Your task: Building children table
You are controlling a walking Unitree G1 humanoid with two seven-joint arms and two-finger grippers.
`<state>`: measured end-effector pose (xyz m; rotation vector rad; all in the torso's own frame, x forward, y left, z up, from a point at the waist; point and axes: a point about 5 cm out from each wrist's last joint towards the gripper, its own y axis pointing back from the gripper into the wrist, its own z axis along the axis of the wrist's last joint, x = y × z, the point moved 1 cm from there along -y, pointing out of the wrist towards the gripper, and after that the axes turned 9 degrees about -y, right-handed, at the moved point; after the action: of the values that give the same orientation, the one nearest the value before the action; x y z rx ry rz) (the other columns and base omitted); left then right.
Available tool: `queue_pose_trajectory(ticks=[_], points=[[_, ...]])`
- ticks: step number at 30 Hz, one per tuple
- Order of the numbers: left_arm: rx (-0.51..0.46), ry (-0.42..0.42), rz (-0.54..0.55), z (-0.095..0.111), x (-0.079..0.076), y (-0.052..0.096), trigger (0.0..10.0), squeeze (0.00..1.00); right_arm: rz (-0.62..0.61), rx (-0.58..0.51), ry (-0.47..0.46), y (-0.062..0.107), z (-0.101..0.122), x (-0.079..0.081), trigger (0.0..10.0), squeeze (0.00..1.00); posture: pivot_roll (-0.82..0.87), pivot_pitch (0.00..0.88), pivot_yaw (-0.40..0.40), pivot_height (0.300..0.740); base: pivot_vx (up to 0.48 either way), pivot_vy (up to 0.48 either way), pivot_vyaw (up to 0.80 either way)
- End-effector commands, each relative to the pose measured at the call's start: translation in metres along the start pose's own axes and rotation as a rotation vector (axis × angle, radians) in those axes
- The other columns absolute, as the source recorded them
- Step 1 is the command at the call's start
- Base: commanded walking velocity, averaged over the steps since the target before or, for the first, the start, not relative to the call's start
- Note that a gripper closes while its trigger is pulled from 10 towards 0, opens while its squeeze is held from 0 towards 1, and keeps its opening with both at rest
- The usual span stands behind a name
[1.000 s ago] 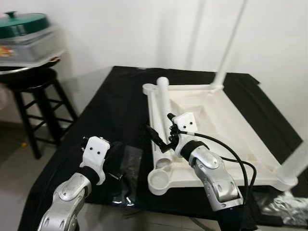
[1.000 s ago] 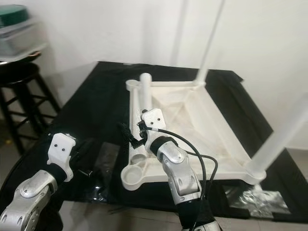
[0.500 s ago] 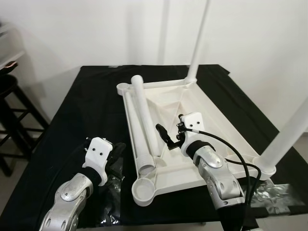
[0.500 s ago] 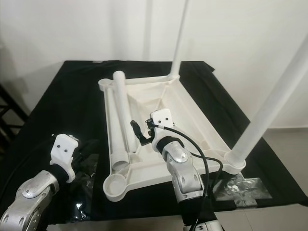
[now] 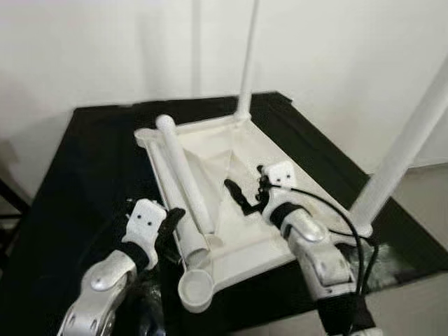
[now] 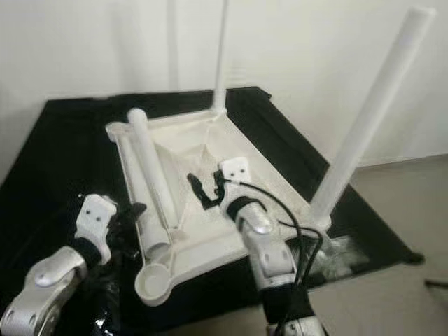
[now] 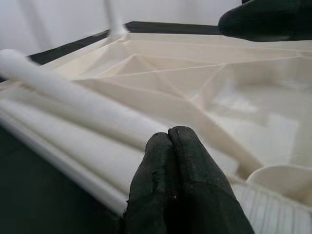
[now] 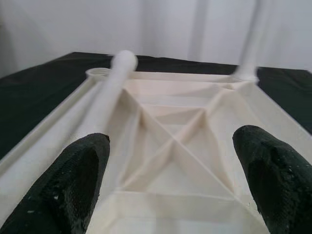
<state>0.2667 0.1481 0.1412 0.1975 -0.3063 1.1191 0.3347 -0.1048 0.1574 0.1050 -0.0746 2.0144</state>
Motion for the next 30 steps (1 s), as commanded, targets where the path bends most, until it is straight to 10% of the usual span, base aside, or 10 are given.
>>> queue_pose_trajectory(ticks=[1, 20, 21, 30], points=[[0.0, -0.033, -0.023, 0.001, 0.0, 0.002, 10.0, 0.0, 0.008, 0.011, -0.011, -0.001, -0.002, 0.0, 10.0, 0.0, 0.03, 0.0, -0.027, 0.74, 0.0, 0.0, -0.8], [-0.011, -0.356, -0.269, 0.02, -0.006, 0.015, 10.0, 0.04, 0.008, 0.021, 0.062, 0.001, -0.001, -0.007, 10.0, 0.0, 0.03, 0.0, -0.032, 0.74, 0.0, 0.0, -0.17], [0.0, -0.386, -0.332, 0.021, -0.009, 0.019, 10.0, 1.0, -0.015, 0.038, 0.086, 0.002, -0.003, -0.012, 10.0, 0.0, 0.03, 0.0, -0.032, 0.74, 0.0, 0.0, 0.0], [-0.007, -0.47, -0.47, 0.034, -0.018, 0.021, 10.0, 1.0, -0.117, 0.118, 0.159, 0.007, -0.013, -0.036, 10.0, 0.0, 0.02, 0.0, -0.023, 0.74, 0.0, 0.0, 0.0]])
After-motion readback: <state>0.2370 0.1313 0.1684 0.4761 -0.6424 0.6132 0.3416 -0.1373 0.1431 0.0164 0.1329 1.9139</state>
